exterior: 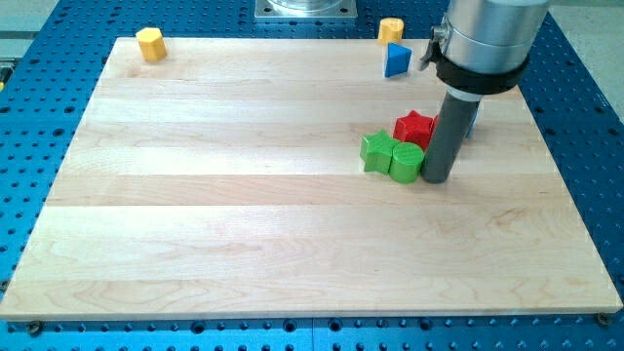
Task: Place the green star to the center left of the board
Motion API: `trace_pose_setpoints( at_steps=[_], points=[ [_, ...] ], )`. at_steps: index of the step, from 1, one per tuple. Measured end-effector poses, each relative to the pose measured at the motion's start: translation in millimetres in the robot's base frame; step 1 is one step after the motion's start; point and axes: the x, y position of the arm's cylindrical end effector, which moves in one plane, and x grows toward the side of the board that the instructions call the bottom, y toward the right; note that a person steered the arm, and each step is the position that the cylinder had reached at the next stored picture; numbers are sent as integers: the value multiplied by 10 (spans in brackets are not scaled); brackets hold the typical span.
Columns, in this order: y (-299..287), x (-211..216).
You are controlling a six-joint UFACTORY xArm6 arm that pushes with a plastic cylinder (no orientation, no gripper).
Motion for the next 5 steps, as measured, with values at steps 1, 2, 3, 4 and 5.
trace_pose_setpoints(
  at_steps=[1, 2, 3, 4, 5],
  points=[
    [-375, -297],
    [-733, -398],
    [-896, -419],
    [-1442, -86],
    [-2014, 219]
  ],
)
